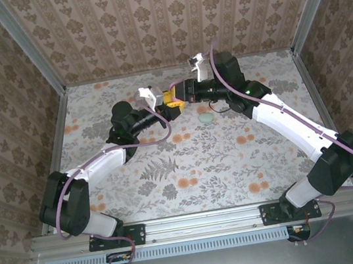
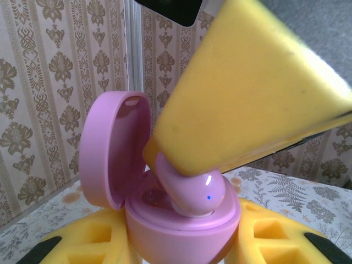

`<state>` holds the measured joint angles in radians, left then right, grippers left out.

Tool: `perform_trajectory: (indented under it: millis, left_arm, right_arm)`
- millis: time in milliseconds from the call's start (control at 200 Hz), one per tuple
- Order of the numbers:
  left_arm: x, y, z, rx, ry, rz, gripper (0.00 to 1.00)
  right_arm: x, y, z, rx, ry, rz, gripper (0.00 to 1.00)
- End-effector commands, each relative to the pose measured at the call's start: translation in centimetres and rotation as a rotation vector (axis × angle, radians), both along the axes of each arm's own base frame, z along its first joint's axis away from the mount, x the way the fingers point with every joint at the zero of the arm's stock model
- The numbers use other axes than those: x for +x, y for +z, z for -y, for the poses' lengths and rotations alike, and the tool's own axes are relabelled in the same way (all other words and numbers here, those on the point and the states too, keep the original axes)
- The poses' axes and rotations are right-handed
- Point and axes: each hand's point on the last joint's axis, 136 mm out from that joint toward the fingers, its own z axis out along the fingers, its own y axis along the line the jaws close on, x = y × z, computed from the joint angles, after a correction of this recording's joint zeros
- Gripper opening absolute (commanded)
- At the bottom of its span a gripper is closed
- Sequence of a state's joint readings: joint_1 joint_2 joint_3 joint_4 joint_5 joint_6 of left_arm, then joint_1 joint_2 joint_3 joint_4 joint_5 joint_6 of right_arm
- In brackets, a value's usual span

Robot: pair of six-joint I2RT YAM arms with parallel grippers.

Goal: Insert wireless bluetooth earbuds into charging case

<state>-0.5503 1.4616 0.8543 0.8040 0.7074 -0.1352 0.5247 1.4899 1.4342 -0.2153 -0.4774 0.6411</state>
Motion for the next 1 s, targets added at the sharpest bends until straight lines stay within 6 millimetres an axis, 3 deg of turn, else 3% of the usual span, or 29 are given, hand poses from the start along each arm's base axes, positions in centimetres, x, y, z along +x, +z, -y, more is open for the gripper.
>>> perform_trajectory:
  millis: [0,995]
  left_arm:
    - [-0.74,3.43,0.03,-0.055,-0.013,0.098,0.27]
    - [-0.75,3.73,-0.08,-0.058,-0.006,0.102,0.27]
  right_arm:
    - [0.07,-0.51,0.38,-0.054,-0.023,-0.002,0.23]
    - [0.14,0.32,0.84,-0.08,-0.042,0.024,0.3]
